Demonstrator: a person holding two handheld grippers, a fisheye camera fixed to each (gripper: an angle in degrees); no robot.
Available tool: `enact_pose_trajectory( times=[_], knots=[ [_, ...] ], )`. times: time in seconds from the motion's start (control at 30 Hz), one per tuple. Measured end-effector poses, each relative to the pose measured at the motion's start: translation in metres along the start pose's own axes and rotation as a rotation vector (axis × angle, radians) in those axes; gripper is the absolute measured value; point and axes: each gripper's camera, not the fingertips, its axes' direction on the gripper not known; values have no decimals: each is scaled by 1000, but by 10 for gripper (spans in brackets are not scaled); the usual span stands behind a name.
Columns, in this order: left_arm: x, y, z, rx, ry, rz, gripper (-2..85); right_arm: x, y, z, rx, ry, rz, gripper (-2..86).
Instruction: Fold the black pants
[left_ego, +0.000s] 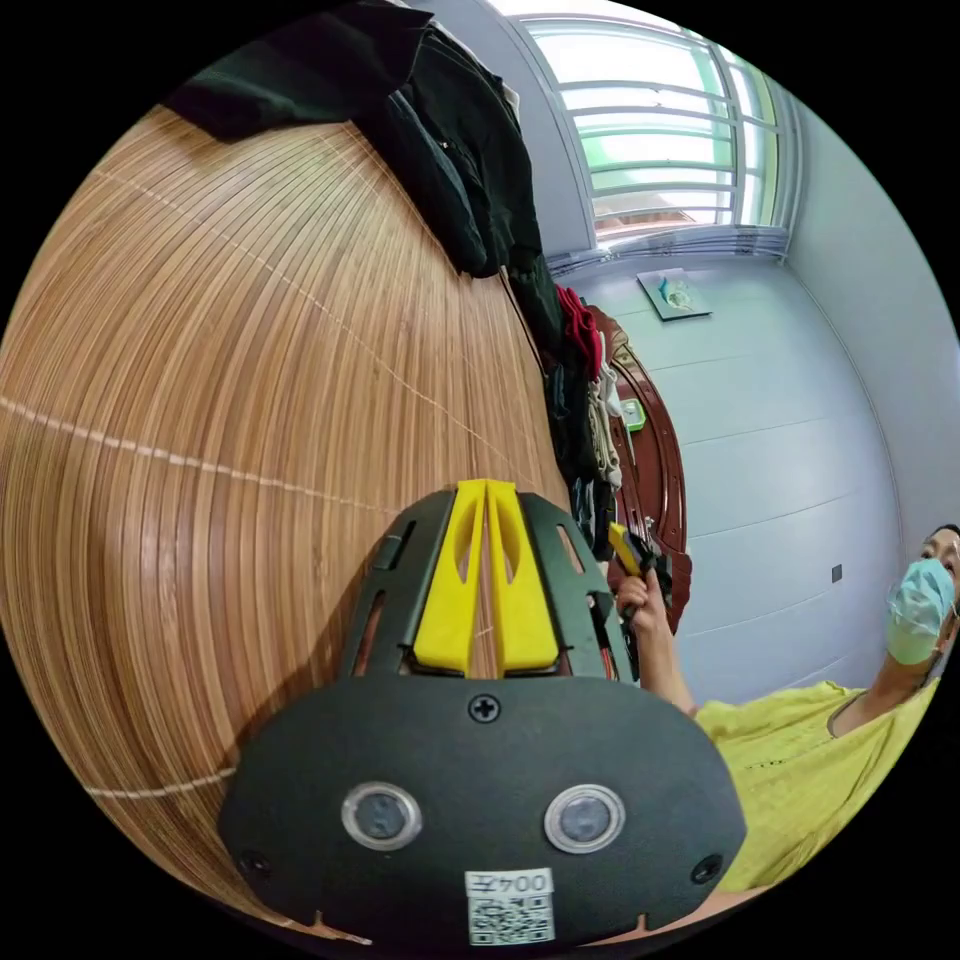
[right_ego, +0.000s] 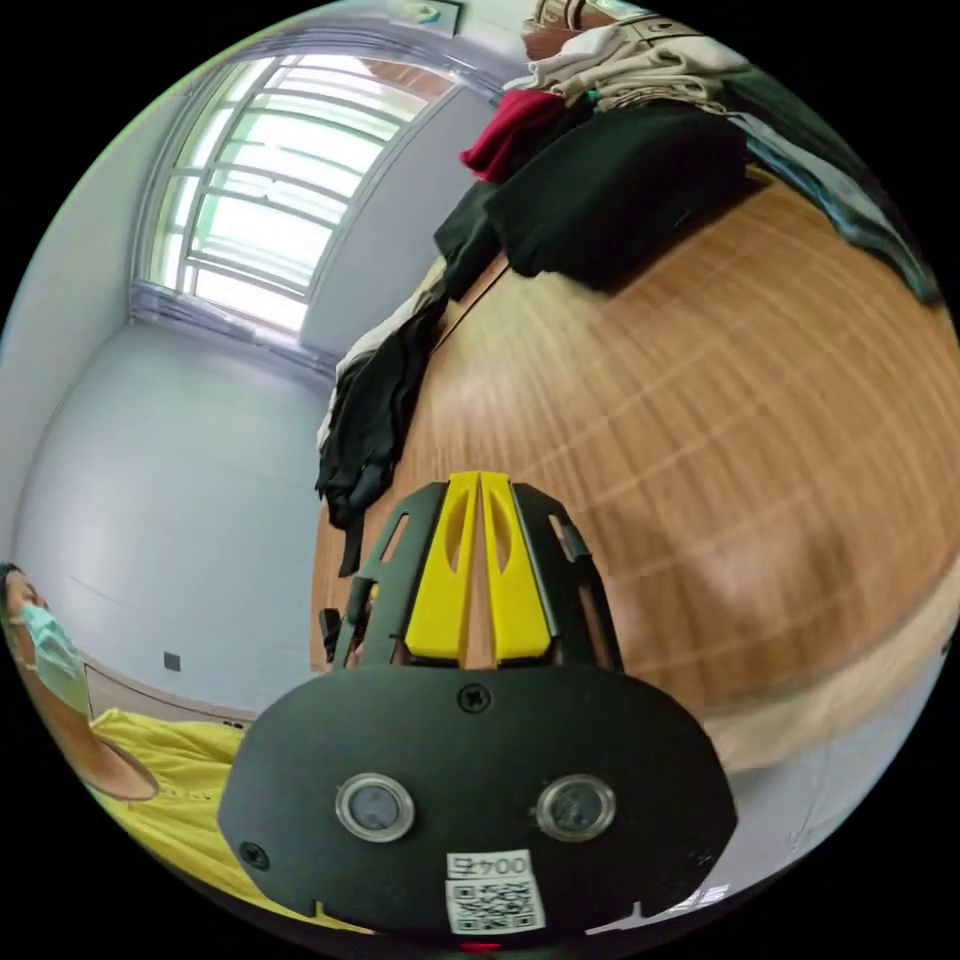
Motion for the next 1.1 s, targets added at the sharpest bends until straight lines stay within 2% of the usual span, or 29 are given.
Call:
enact_pose_trajectory(
  times=[0.17, 0.27, 0.37, 0.43, 0.5, 0.6, 0.77, 0.83, 0.97, 1.03, 1.1],
  knots=[
    [4, 12, 0, -1, 18, 46, 51, -27, 109, 0, -100, -83, 79, 91],
    [15, 19, -3, -3, 27, 96, 101, -45, 149, -11, -107, -50, 53, 86],
    [61, 31, -22, 23, -171, 330, 128, -74, 176, -18, -122, 97, -53, 64],
    [82, 35, -43, 80, -334, 453, 142, -88, 183, -24, -104, 119, -92, 55],
    [91, 27, -65, 123, -579, 544, 164, -97, 183, -24, -133, 111, -93, 50],
    [80, 3, -73, 72, -825, 558, 180, -101, 178, -29, -163, 75, -51, 38],
    [34, -33, -61, -95, -1049, 449, 148, -128, 178, -44, -193, 126, -58, 3],
    [21, -40, -71, -62, -1058, 383, 111, -139, 177, -50, -202, 145, -58, -2],
    [-6, -50, -112, -61, -862, 229, 46, -165, 176, -67, -208, 161, -55, -6],
    [-1, -37, -137, 23, -807, 261, 39, -176, 175, -75, -204, 164, -55, -6],
    [10, -4, -169, 85, -631, 370, 34, -190, 174, -88, -199, 163, -52, -7]
  ],
)
